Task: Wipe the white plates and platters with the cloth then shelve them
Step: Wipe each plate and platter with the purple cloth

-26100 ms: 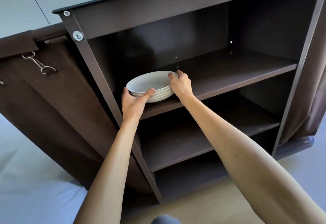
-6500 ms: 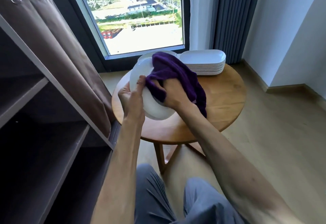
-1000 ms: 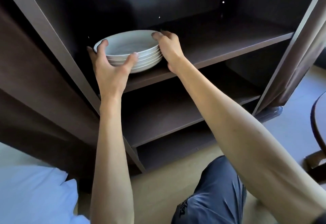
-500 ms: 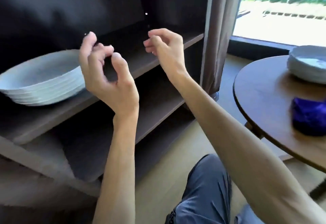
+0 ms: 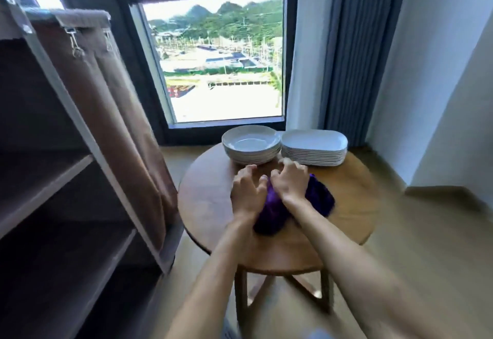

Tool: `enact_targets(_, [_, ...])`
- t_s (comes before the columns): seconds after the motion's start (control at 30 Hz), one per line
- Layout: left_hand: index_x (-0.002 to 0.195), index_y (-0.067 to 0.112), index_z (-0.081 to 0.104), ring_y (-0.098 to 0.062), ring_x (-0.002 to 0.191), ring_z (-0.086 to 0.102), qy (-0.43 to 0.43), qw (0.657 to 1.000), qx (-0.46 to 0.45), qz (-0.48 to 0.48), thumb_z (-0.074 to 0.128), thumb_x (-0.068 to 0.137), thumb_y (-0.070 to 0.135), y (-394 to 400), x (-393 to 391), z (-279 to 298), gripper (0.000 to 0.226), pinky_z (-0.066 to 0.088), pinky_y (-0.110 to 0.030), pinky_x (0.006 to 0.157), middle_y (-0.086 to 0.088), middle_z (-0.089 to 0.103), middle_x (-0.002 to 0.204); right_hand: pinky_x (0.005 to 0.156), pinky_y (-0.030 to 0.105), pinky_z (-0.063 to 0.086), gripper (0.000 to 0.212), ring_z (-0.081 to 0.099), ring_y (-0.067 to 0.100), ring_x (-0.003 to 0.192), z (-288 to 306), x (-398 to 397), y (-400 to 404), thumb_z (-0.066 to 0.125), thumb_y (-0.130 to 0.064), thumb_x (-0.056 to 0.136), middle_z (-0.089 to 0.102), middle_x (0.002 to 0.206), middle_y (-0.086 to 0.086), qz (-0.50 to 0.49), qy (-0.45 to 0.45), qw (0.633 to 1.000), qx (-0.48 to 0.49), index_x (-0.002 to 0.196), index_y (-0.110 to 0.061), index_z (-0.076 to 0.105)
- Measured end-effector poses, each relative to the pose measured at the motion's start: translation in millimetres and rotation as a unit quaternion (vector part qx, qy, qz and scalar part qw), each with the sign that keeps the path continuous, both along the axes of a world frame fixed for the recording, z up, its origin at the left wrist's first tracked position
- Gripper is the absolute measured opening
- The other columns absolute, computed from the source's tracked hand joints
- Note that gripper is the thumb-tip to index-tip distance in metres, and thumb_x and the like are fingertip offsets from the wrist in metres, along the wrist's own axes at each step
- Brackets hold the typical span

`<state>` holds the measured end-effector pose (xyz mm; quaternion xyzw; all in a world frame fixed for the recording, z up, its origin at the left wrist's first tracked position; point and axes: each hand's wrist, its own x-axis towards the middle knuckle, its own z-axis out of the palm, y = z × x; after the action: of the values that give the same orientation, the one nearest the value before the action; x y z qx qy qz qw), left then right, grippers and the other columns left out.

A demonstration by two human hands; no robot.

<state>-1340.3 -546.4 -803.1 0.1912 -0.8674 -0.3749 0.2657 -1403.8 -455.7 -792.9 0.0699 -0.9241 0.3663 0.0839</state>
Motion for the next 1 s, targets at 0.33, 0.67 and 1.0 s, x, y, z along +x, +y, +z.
enact_targets(0.33, [0.137, 0.016, 0.060, -0.034, 0.132, 0.046, -0.103, 0.985, -0.127, 0.046, 0.051, 0.101, 0.034, -28.0, -54.6, -29.9, 0.040, 0.041, -0.044, 0.107, -0.012, 0.056, 0.143, 0.107, 0.047, 0.031, 0.043, 0.052, 0.035, 0.118, -41.6, -40.2, 10.6, 0.048, -0.041, 0.092, 0.062, 0.124, 0.017, -0.045, 0.040, 0.989, 0.137, 0.124, -0.016, 0.062])
enact_targets(0.67, [0.126, 0.005, 0.061, -0.036, 0.130, 0.047, -0.186, 0.966, -0.155, 0.092, 0.051, 0.098, 0.029, -55.3, -60.5, -48.6, 0.039, 0.041, -0.045, 0.107, -0.020, 0.056, 0.134, 0.105, 0.047, 0.032, 0.047, 0.055, 0.034, 0.114, -48.9, -51.7, 3.6, 0.044, -0.043, 0.094, 0.065, 0.121, 0.018, -0.047, 0.074, 0.984, 0.155, 0.118, -0.011, 0.068])
enact_targets(1.0, [0.115, 0.003, 0.067, -0.038, 0.121, 0.054, -0.161, 0.967, -0.161, 0.109, 0.053, 0.096, 0.028, -52.5, -60.9, -52.4, 0.034, 0.044, -0.045, 0.100, -0.021, 0.062, 0.124, 0.104, 0.047, 0.034, 0.046, 0.055, 0.034, 0.114, -47.4, -49.5, 3.4, 0.043, -0.040, 0.094, 0.065, 0.121, 0.017, -0.055, 0.076, 0.984, 0.152, 0.118, -0.011, 0.068])
